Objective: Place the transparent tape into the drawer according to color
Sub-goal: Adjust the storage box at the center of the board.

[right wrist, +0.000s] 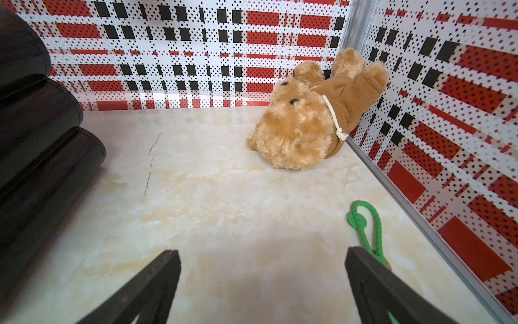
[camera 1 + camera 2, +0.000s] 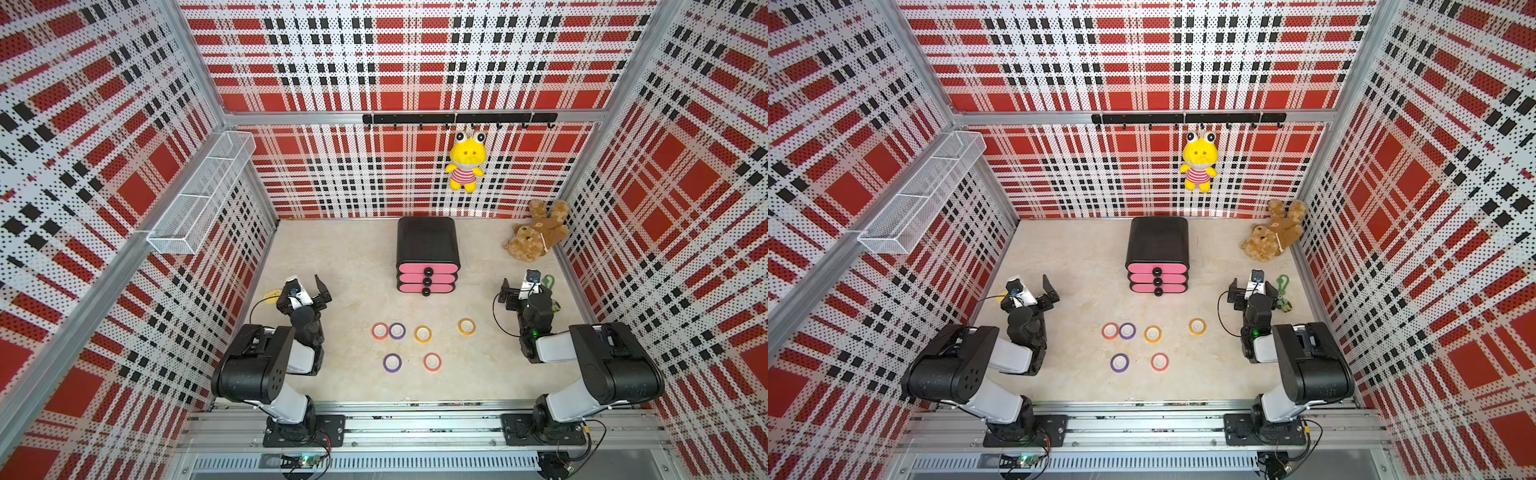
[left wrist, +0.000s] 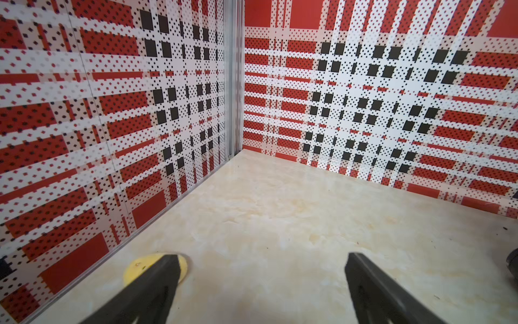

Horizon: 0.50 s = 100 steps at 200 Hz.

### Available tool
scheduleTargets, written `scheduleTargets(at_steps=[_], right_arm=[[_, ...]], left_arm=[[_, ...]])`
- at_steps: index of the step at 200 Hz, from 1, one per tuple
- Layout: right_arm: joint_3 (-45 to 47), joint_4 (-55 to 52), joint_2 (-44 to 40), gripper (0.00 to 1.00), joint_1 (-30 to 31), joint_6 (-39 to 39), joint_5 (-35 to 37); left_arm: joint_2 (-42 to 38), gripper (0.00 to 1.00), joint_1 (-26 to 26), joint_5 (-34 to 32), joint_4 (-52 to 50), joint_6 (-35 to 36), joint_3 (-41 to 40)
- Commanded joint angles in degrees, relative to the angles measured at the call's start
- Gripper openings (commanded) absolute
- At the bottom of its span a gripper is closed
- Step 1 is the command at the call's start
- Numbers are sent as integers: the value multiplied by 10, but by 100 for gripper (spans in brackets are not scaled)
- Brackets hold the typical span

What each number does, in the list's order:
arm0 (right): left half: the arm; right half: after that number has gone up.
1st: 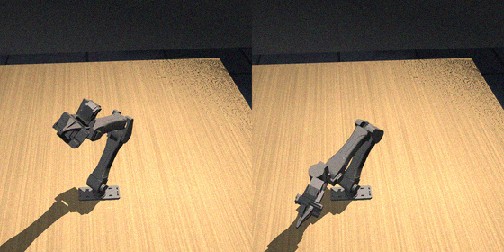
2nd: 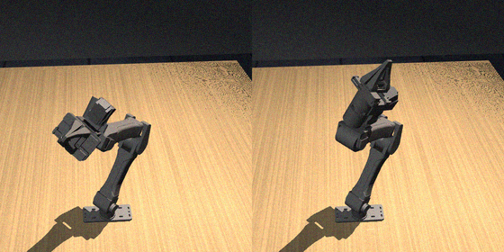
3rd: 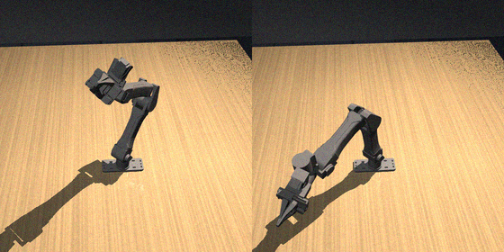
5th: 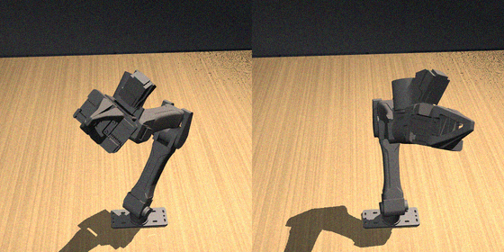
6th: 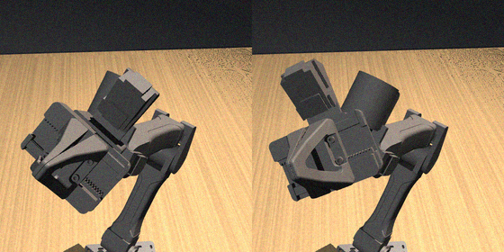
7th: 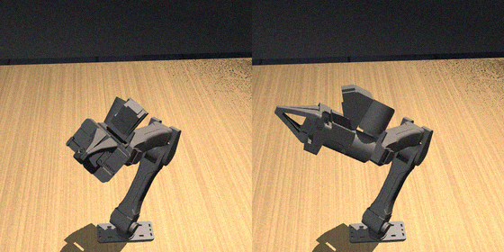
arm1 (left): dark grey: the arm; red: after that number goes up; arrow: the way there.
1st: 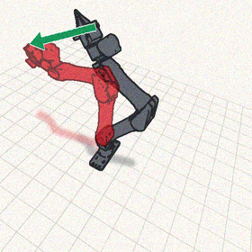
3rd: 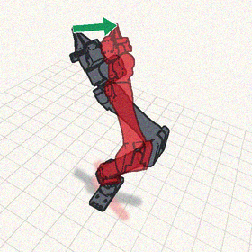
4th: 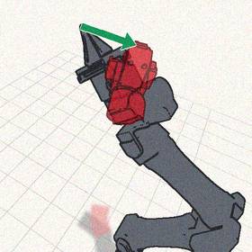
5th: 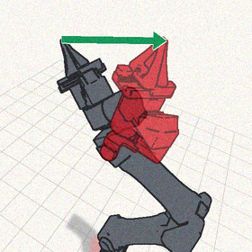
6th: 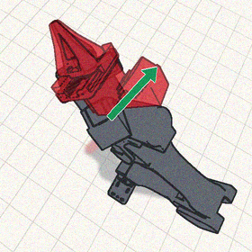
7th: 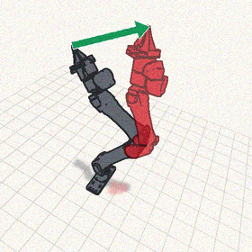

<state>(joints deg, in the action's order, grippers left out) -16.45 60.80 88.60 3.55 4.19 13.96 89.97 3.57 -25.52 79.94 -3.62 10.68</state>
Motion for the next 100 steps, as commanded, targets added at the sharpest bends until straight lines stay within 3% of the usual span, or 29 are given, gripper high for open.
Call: scheduleTargets(at_steps=[1, 100], right_arm=[[-9, 7, -3, 100, -5, 6, 2], [-9, 8, -3, 100, -5, 6, 3]], left_arm=[[1, 99, 5, -4, 7, 5, 8], [2, 99, 8, -8, 6, 5, 9]])
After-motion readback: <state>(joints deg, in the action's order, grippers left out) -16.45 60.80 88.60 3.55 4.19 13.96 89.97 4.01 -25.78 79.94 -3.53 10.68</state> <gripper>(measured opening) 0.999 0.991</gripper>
